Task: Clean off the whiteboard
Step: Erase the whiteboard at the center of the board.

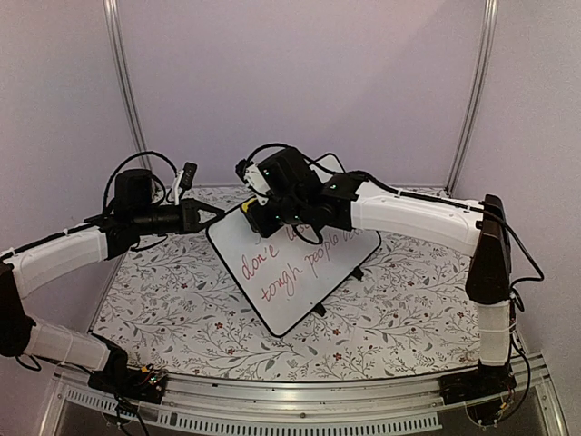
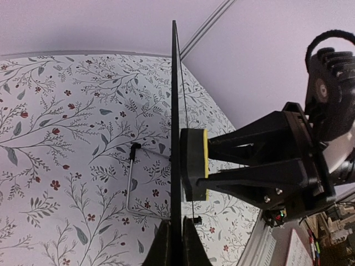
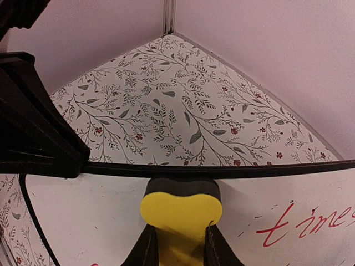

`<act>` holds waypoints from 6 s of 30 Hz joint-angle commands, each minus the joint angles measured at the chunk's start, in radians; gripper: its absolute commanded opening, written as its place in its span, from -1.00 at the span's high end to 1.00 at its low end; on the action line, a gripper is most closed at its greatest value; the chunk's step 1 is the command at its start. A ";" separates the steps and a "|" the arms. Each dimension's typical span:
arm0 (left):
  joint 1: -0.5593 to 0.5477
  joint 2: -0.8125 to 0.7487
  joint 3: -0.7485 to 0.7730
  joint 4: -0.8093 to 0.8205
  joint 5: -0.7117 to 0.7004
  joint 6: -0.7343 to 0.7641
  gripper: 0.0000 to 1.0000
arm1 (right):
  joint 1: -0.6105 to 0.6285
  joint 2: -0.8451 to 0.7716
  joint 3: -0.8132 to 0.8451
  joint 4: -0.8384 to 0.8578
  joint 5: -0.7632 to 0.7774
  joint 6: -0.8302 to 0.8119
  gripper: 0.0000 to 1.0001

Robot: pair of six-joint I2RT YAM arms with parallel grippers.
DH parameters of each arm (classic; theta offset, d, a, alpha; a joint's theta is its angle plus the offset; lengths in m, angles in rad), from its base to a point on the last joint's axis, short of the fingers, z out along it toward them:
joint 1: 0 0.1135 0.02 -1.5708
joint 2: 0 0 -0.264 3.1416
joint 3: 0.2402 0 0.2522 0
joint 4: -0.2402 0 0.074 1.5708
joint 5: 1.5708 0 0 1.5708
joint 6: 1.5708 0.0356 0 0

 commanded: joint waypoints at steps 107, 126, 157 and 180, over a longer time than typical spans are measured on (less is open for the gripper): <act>-0.032 -0.047 -0.001 0.060 0.080 0.031 1.00 | -0.019 -0.068 -0.220 -0.095 -0.016 0.084 0.50; -0.033 -0.046 0.000 0.061 0.080 0.032 1.00 | -0.021 0.041 0.039 -0.158 0.009 0.038 0.50; -0.032 -0.050 0.000 0.060 0.074 0.033 1.00 | -0.035 -0.071 -0.188 -0.183 -0.020 0.170 0.50; -0.034 -0.052 -0.002 0.061 0.072 0.033 1.00 | -0.036 -0.078 -0.231 -0.127 -0.048 0.098 0.49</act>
